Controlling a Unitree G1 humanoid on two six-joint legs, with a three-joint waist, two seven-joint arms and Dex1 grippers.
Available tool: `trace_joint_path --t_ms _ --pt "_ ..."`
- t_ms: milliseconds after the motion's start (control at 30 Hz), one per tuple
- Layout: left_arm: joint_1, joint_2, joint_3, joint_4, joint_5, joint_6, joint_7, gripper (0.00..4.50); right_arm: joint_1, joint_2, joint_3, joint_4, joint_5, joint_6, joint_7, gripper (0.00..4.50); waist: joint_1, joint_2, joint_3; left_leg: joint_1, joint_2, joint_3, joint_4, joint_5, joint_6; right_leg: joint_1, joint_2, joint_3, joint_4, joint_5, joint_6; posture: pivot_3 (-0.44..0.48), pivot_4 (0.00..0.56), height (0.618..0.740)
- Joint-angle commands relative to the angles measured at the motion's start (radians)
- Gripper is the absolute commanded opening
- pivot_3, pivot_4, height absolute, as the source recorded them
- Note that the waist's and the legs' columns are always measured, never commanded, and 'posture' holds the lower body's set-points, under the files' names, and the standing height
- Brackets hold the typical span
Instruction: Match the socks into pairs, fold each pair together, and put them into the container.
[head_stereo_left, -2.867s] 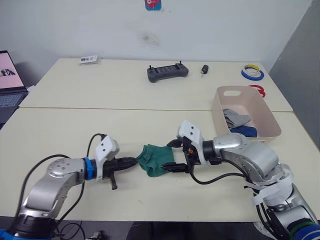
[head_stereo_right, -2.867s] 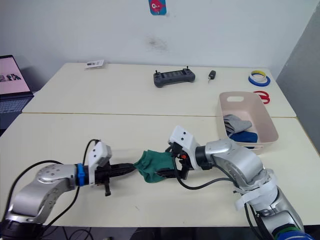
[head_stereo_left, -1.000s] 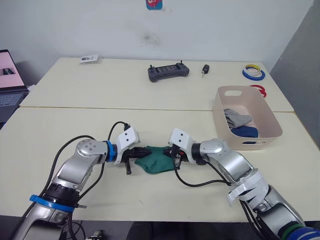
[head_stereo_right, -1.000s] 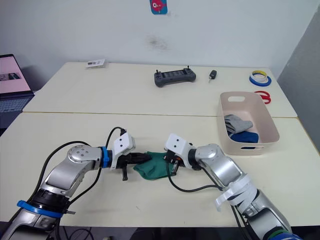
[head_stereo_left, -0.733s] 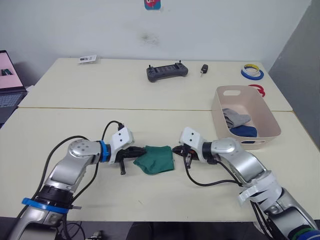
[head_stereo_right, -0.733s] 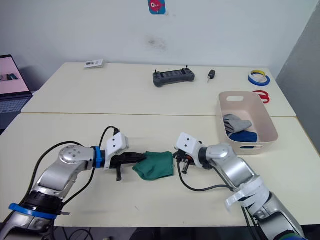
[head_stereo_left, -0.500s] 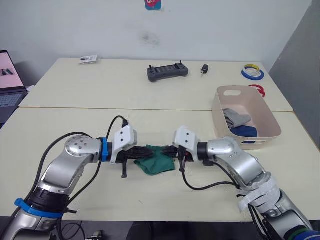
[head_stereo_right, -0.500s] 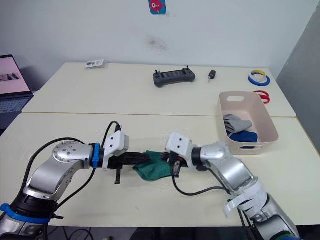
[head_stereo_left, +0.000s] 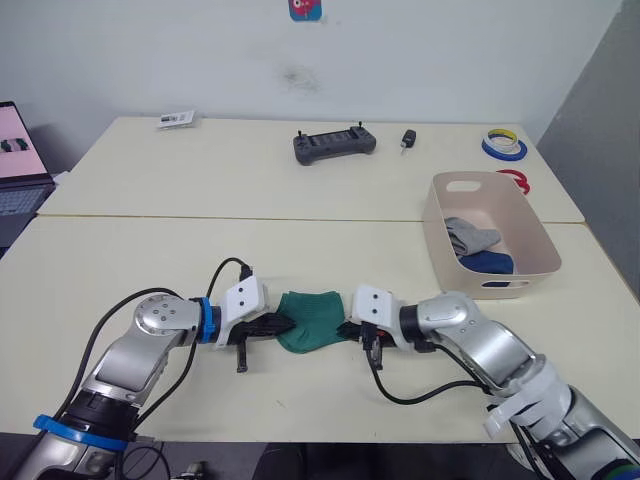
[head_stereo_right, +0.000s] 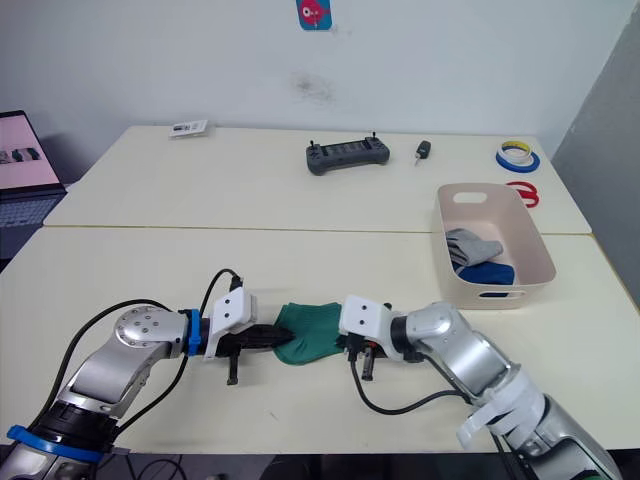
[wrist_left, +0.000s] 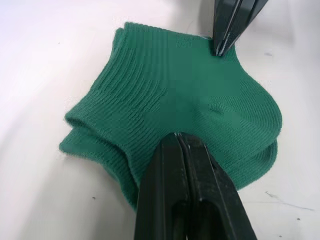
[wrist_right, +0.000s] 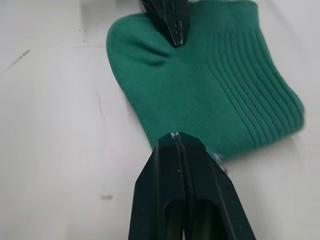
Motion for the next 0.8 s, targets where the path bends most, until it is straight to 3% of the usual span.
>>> trace_joint_path --t_ms 33,100,200,333,533,567,800 --pt "0.011 0.026 0.055 -0.067 -0.048 0.058 -0.001 0.00 0.011 -0.012 -0.083 -0.101 0.092 0.077 0.028 0.06 0.000 0.000 0.000 0.000 0.000 0.000 0.000 0.000 0.000 0.000 0.000 0.000 0.000 0.000 0.000 0.000 0.150 0.740" --pt "0.013 0.027 0.065 -0.082 -0.055 0.074 0.006 0.00 0.020 -0.023 -0.113 -0.126 0.129 0.118 0.036 0.06 0.002 0.000 0.000 0.000 0.000 0.000 0.000 0.000 0.000 0.000 0.000 0.000 0.000 0.000 0.000 0.000 0.150 0.740" --pt "0.007 0.015 0.044 -0.008 -0.005 0.050 0.022 0.00 0.022 -0.002 -0.189 -0.125 0.176 0.195 -0.012 0.71 0.002 0.000 0.000 0.000 -0.001 0.000 0.000 0.000 0.000 0.000 -0.001 0.000 0.000 0.000 0.000 0.000 0.150 0.740" --pt "0.014 0.008 0.012 0.068 0.037 0.016 0.016 0.00 -0.007 0.053 -0.244 -0.119 0.183 0.296 -0.128 2.12 0.002 0.000 0.000 0.000 -0.001 0.000 0.000 0.000 0.000 0.000 -0.001 0.000 0.000 0.000 0.000 0.000 0.150 0.740" --pt "0.032 0.007 0.000 0.106 0.055 -0.018 0.011 0.00 -0.094 0.138 -0.254 -0.036 0.280 0.591 -0.167 4.27 0.001 0.001 -0.001 0.001 -0.001 0.000 0.000 0.000 0.000 0.001 -0.001 0.000 0.000 0.000 0.000 0.000 0.150 0.740" --pt "0.036 0.008 0.000 0.107 0.055 -0.019 0.011 0.00 -0.103 0.155 -0.254 -0.010 0.285 0.612 -0.177 4.46 0.001 0.001 -0.001 0.001 -0.001 0.000 0.000 0.000 0.000 0.001 -0.001 0.000 0.000 0.000 0.000 0.000 0.150 0.740" --pt "0.070 0.013 0.008 0.087 0.053 -0.020 0.020 0.00 -0.143 0.292 -0.255 0.095 0.326 0.699 -0.240 4.46 -0.001 0.002 -0.002 0.001 -0.001 0.001 0.000 0.000 0.000 0.000 -0.001 0.001 0.000 0.000 0.000 0.000 0.150 0.740"
